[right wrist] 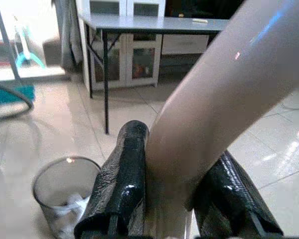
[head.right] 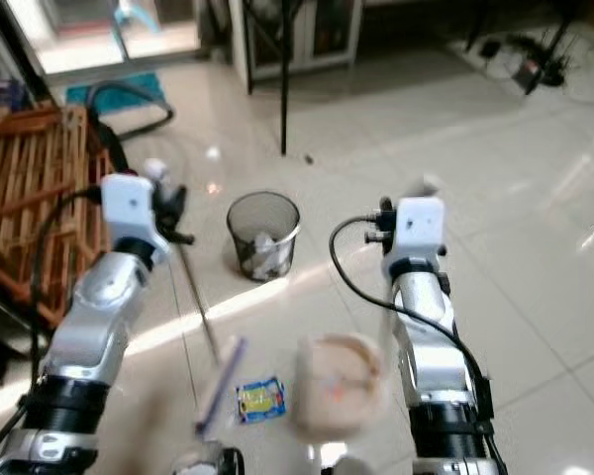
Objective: Sweep floor
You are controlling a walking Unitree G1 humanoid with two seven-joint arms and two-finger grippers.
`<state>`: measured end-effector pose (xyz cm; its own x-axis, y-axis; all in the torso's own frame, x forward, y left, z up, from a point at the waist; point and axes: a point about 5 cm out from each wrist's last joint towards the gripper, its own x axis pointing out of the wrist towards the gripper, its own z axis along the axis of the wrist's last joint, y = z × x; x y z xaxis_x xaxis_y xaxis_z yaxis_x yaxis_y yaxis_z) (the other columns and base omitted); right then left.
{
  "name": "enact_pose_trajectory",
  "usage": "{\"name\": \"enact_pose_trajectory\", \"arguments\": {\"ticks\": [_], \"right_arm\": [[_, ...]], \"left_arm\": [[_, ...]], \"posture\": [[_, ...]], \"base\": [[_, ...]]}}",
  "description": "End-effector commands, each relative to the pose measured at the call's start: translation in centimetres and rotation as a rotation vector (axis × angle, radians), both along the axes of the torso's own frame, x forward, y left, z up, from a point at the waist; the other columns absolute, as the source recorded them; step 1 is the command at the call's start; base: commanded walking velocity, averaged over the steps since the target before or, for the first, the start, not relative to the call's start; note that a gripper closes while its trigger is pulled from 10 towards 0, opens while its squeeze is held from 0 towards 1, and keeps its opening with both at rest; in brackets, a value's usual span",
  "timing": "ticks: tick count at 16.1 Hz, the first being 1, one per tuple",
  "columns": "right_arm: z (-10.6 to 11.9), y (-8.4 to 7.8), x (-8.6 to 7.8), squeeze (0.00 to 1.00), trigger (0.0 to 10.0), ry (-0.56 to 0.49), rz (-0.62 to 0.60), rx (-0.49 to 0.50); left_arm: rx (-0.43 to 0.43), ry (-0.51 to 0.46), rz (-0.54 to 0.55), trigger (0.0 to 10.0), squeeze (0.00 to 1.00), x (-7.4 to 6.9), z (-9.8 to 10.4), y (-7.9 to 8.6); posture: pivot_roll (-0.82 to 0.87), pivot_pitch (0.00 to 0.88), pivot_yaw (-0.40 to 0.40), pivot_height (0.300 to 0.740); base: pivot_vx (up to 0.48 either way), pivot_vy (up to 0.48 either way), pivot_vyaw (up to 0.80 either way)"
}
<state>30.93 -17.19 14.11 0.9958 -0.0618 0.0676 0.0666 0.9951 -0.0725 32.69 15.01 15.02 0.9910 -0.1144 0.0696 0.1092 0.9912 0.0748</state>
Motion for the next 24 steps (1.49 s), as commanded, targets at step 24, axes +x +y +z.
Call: {"name": "enact_pose_trajectory", "arguments": {"ticks": [24], "right_arm": [[2.4,-1.7,1.9,0.0,10.0,-0.113,-0.009,0.107]], "left_arm": [[0.025,-0.097,0.094,10.0,0.0,1.8,1.3,0.4]], "posture": [[-0.05,0.087,0.039,0.74]], "base": [[0.0,0.0,0.0]]}}
